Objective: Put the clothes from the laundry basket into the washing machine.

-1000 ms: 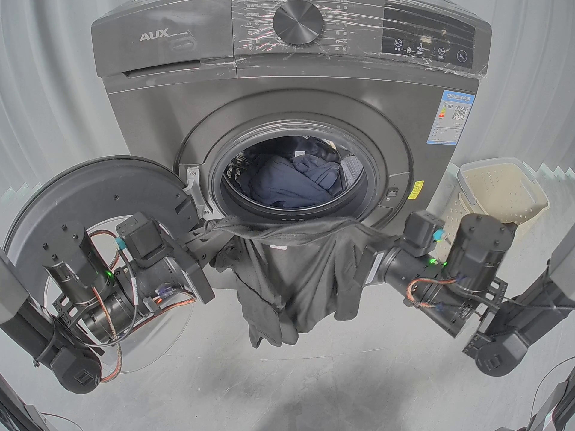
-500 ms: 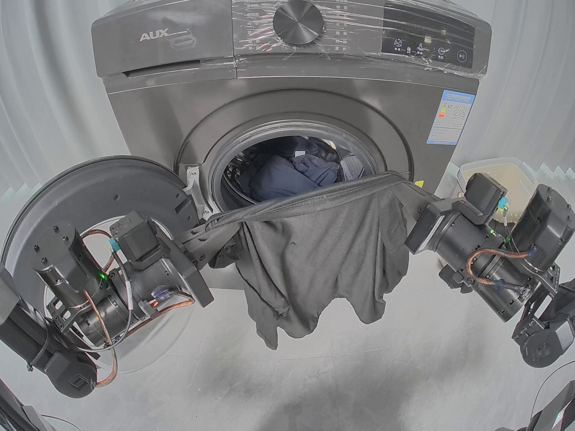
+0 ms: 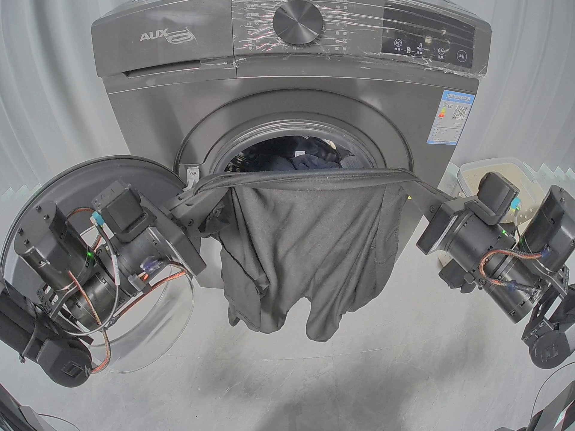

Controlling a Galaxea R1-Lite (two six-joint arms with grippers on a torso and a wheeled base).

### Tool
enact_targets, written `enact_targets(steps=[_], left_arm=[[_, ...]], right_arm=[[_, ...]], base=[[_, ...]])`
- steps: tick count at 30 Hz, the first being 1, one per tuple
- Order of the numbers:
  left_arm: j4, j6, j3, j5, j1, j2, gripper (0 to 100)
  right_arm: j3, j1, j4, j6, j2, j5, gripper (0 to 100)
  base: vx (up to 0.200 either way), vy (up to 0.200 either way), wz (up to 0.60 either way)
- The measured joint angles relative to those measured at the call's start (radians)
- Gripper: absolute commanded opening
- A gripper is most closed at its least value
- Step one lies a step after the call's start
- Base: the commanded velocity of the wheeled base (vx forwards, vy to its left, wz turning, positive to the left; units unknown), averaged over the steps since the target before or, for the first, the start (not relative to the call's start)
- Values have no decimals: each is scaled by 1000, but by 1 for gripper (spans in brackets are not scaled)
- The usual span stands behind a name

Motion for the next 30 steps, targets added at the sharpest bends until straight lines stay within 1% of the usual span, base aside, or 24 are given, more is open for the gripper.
enact_targets(steps=[8,15,19,25,30], left_arm=[[0,0,-11,4,3,-9,0],[0,-1,-13,28,-1,-9,0],[0,-1,-20,31,-3,-9,0],[0,-2,-26,32,-2,-6,0],[0,-1,-32,46,-2,-3,0]], right_arm=[[2,-20,5,-18,-8,0,0],[-1,-31,6,-21,-13,-1,0],[-4,-43,6,-23,-14,-1,0],[-4,-67,7,-43,-16,-1,0],[-6,-76,7,-45,-17,-1,0]], base=[[0,0,0],[0,0,0],[0,0,0],[0,0,0],[0,0,0]])
